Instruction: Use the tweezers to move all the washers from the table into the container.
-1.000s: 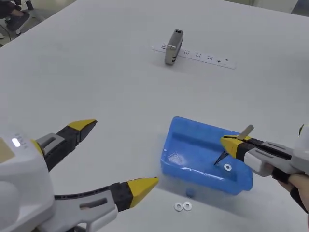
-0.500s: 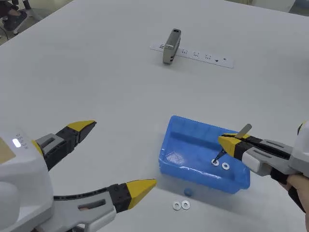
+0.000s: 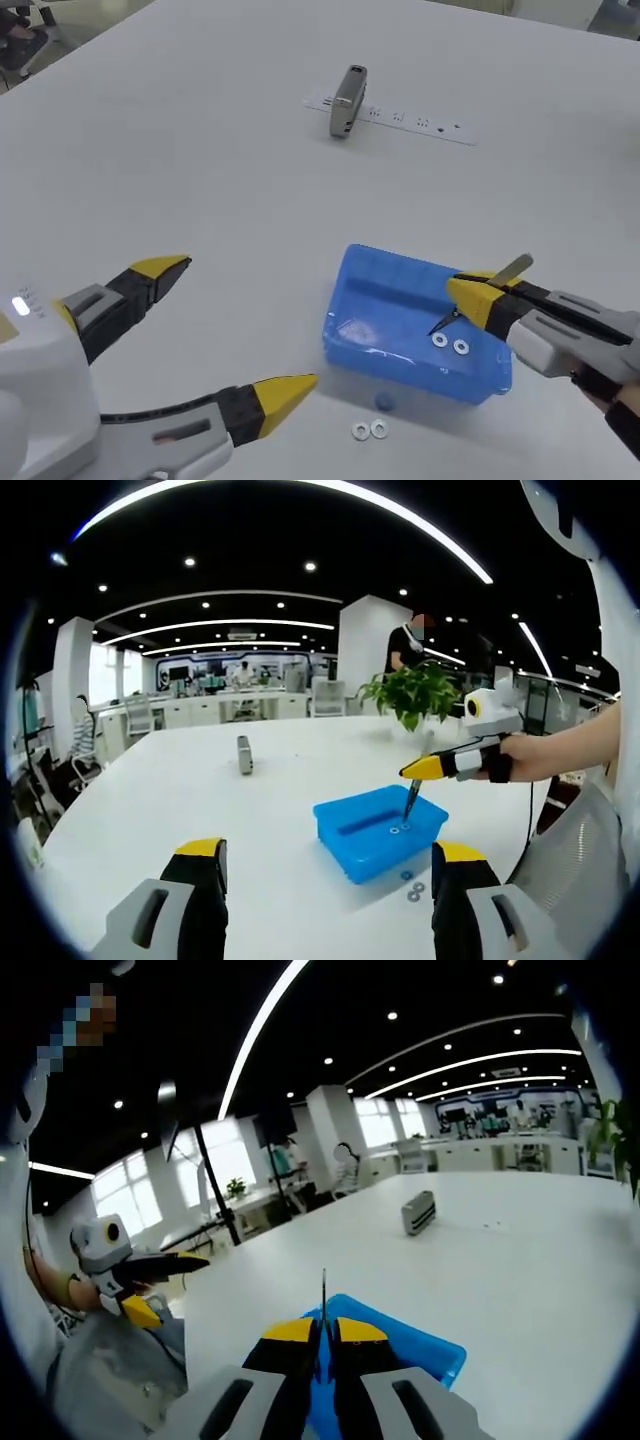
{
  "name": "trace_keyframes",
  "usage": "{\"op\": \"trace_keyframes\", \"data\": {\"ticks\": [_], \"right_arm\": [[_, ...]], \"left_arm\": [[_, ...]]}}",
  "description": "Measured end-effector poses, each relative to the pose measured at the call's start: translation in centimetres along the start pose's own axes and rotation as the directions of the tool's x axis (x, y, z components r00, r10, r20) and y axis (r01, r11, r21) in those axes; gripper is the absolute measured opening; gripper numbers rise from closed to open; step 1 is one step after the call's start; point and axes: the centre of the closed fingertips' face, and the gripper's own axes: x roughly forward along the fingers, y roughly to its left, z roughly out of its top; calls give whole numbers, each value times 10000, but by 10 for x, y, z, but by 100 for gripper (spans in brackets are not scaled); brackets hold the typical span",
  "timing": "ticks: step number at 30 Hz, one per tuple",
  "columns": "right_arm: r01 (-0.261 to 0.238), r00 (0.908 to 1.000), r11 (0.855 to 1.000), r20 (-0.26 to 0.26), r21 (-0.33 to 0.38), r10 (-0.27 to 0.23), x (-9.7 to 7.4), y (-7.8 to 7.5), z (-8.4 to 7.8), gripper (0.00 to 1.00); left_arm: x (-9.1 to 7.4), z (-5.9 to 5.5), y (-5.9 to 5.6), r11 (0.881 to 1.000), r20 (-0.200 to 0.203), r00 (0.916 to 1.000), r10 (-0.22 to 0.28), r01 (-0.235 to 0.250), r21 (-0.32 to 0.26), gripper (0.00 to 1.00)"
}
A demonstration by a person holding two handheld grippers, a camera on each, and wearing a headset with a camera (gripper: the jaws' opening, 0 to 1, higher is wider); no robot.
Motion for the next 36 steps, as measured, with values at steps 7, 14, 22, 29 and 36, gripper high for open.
{"op": "trace_keyframes", "data": {"ticks": [7, 14, 22, 29, 36], "right_arm": [[-905, 9959, 9958, -100, -161, 903, -4, 32, -3, 2], [-1661, 9826, 9859, -878, -213, 1636, 6, 54, -28, 2], [-1837, 9718, 9829, -1486, 93, 1831, 15, 57, -50, 3], [-1958, 9585, 9805, -2145, -164, 1878, 18, 59, -69, 3], [-2006, 9499, 9775, -2573, -655, 1777, 20, 60, -78, 3]], "left_arm": [[0, 1, -2, 10000, -66, 10000, -22, 22, 69, 85], [0, 1, -1, 10000, -85, 10000, 12, -11, 79, 85], [-1, 0, 3, 9999, -51, 10000, 78, -77, 82, 84], [-1, -1, 4, 9999, -69, 9999, 79, -78, 102, 84], [-1, -2, 6, 9999, -97, 9999, 127, -126, 89, 84]]}}
